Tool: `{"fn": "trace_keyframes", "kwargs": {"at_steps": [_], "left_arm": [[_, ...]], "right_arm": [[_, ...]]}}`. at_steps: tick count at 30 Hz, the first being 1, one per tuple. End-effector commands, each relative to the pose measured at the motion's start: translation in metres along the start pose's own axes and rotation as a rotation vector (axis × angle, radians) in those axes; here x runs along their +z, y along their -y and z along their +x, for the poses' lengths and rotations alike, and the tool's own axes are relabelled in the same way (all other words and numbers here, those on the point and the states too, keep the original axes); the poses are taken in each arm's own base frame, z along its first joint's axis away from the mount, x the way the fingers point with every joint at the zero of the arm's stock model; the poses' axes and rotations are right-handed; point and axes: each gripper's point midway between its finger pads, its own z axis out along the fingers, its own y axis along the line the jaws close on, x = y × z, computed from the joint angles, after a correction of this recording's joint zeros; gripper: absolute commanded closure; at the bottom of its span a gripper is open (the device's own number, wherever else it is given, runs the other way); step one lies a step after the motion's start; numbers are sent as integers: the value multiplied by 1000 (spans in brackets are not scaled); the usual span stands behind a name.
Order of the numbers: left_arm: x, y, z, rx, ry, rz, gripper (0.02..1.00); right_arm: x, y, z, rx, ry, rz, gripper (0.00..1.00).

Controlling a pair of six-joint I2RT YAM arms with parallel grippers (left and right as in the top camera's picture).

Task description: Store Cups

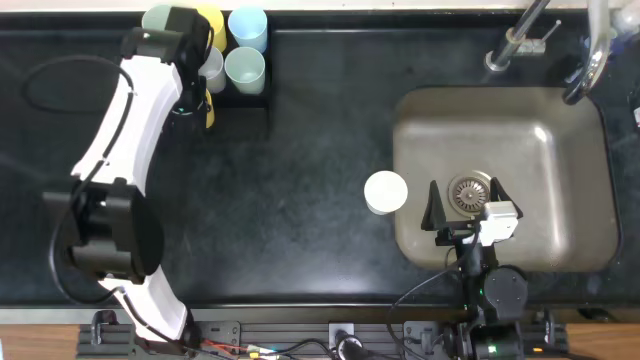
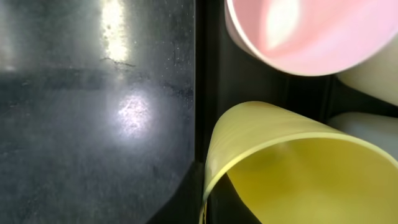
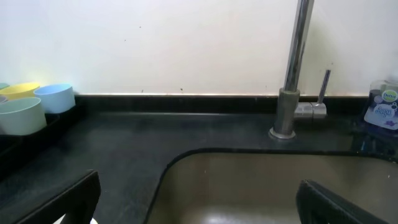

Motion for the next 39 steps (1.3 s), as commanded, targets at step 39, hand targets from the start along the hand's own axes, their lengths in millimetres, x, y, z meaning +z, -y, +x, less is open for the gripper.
{"fn": "trace_keyframes", "kwargs": {"at_steps": [39], "left_arm": [[-41,0,-20,-31,22,159,680]], "right_arm": [[0,-1,3,-3,3,-5,5]]}}
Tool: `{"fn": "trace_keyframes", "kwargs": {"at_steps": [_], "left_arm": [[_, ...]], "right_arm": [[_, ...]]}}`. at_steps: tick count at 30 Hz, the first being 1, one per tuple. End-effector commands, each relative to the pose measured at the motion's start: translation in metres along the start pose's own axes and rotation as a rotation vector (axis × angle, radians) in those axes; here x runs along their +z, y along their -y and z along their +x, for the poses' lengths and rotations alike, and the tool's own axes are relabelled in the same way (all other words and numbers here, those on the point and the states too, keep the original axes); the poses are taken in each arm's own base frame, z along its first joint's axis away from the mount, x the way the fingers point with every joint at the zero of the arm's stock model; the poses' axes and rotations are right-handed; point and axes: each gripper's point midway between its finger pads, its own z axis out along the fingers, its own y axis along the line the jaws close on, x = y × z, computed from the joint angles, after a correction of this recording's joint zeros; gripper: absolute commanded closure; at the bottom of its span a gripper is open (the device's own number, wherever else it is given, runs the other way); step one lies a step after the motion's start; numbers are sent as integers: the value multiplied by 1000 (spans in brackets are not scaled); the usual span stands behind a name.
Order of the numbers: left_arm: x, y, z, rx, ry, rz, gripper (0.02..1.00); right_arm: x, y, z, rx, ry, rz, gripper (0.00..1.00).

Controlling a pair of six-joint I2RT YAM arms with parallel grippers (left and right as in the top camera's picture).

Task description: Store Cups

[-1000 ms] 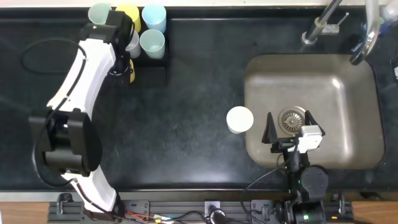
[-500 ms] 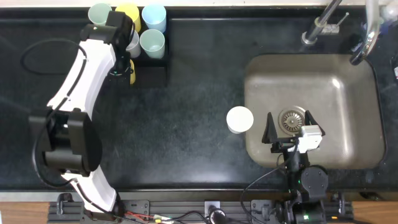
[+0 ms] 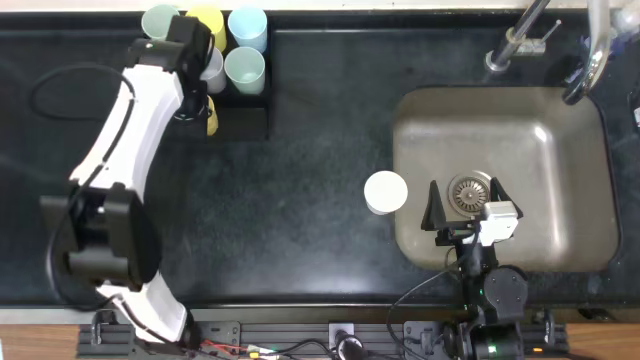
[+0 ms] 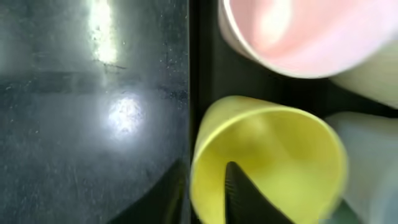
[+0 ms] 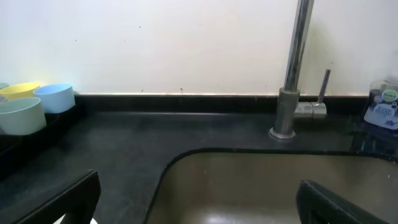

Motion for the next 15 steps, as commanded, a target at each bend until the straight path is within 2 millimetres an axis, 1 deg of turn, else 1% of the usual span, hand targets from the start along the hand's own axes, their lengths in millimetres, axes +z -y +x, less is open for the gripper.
{"fn": "trace_keyframes", "kwargs": {"at_steps": [1,3,5,9,11,13,15], "left_arm": [[-43,2,-18,-30,18,113,632],[-59,3,-21,-28,13,158,551],[-75,6,-23,15,13,215,450],[-104,21,-26,165,28,353,308],[-120,35,-27,312,64,442,297],[-140,55,-27,533,143,553,275],[-158,72,-22,731,233,642,240]], "right_arm": [[0,-1,3,-3,3,-5,3],[0,-1,3,-3,3,-5,5],[0,-1,3,-3,3,-5,5],[0,-1,3,-3,3,-5,3],[0,-1,3,-3,3,-5,3],[0,-1,3,-3,3,-5,7],[0,-1,3,-3,3,-5,3]]}}
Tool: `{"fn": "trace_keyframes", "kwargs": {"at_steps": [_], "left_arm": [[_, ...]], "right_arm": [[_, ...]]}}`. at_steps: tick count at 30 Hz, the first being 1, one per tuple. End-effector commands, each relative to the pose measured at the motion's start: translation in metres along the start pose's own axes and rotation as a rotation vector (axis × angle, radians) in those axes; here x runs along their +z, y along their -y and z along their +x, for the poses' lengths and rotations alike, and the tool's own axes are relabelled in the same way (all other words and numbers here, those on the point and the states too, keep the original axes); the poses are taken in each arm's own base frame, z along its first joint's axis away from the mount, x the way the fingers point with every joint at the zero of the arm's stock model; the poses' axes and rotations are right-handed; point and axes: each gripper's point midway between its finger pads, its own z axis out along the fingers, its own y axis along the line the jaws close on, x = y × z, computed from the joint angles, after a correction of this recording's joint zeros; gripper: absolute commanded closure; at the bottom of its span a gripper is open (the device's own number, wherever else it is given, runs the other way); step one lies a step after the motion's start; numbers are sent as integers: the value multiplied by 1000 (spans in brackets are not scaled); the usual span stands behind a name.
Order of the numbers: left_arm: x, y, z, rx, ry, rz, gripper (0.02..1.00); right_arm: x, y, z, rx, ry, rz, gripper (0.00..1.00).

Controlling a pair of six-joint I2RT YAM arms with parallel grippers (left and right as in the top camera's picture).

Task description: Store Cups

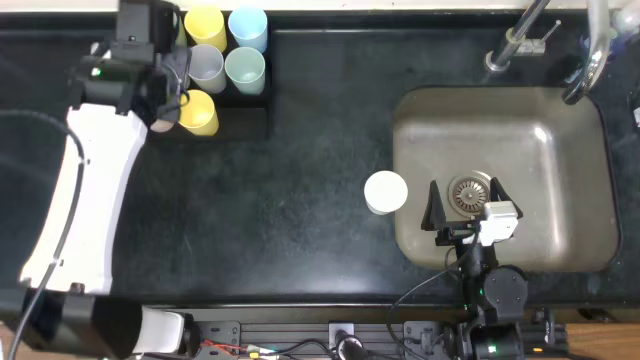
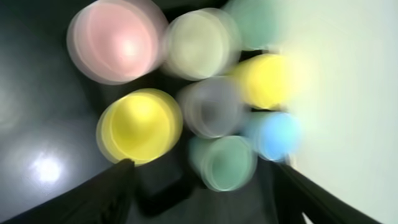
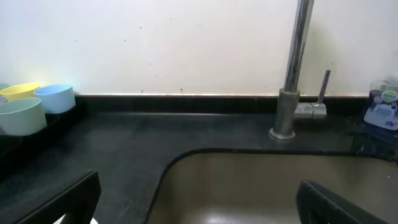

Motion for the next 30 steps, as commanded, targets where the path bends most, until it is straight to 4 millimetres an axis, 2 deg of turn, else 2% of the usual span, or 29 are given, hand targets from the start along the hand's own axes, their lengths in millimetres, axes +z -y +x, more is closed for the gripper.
{"fn": "trace_keyframes", "kwargs": {"at_steps": [1,5,9,12,16,19,24,30], "left_arm": [[-23,44,-6,601,104,171,226],[-44,85,8,962,187,343,187],[-60,110,17,1136,246,464,108],[-63,116,19,1200,270,495,42],[-82,117,10,1253,351,527,18],[-98,108,-1,1229,440,591,18],[-114,68,-10,1170,577,735,18],[-105,10,2,1151,647,793,18]], "right_arm": [[0,-1,3,-3,3,-4,3],[0,-1,3,-3,3,-4,3],[0,-1,3,-4,3,-4,3],[0,-1,3,-3,3,-4,3],[0,-1,3,-3,3,-4,3],[0,-1,3,-3,3,-4,5],[0,-1,3,-3,3,-4,5],[0,-1,3,-3,3,-4,5]]}}
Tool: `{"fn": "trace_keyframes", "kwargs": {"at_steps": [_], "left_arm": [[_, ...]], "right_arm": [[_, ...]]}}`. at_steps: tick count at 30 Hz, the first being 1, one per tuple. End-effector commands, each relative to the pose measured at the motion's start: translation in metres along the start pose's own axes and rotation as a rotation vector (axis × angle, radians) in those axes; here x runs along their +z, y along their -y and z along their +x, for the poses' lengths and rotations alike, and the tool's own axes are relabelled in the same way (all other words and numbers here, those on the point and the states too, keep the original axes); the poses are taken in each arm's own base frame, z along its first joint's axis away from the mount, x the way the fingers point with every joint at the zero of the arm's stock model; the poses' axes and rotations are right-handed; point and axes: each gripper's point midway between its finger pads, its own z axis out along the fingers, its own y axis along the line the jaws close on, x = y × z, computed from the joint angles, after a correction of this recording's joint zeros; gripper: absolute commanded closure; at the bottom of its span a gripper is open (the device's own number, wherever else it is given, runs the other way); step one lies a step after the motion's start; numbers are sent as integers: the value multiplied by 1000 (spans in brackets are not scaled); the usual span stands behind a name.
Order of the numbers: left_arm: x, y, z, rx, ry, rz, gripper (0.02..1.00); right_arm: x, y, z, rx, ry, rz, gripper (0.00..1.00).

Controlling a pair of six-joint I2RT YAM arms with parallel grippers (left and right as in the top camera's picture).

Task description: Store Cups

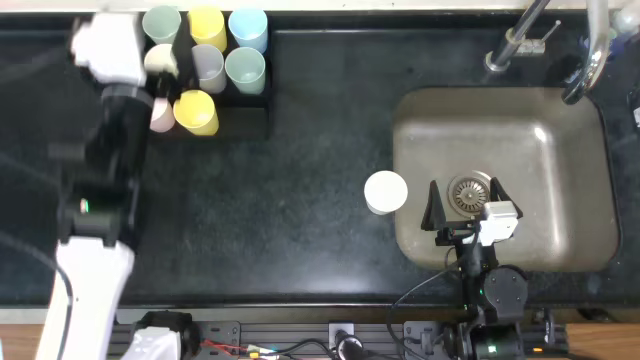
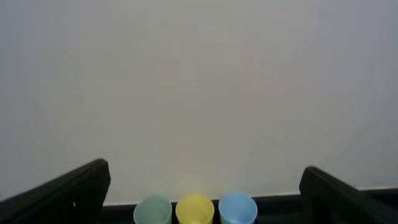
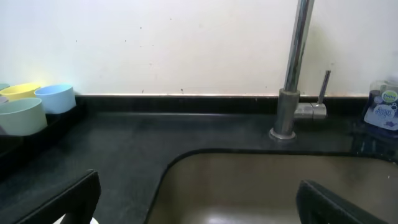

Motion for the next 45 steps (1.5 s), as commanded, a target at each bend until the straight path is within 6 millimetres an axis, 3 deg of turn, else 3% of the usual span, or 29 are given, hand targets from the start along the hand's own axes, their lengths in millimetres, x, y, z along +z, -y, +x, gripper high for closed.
{"fn": "trace_keyframes", "kwargs": {"at_steps": [1,12,30,37,45], "left_arm": [[-26,10,49,22,-28,63,18],[-82,6,100,27,24,26,18],[-136,8,172,28,32,6,18],[-147,-4,176,26,24,-69,18],[-149,-4,181,25,6,-70,18]], "right_arm": [[0,-1,3,-3,3,-4,3],[0,-1,3,-3,3,-4,3],[0,-1,3,-3,3,-4,3],[0,-1,3,-3,3,-4,3],[0,-1,3,-3,3,-4,5]]}}
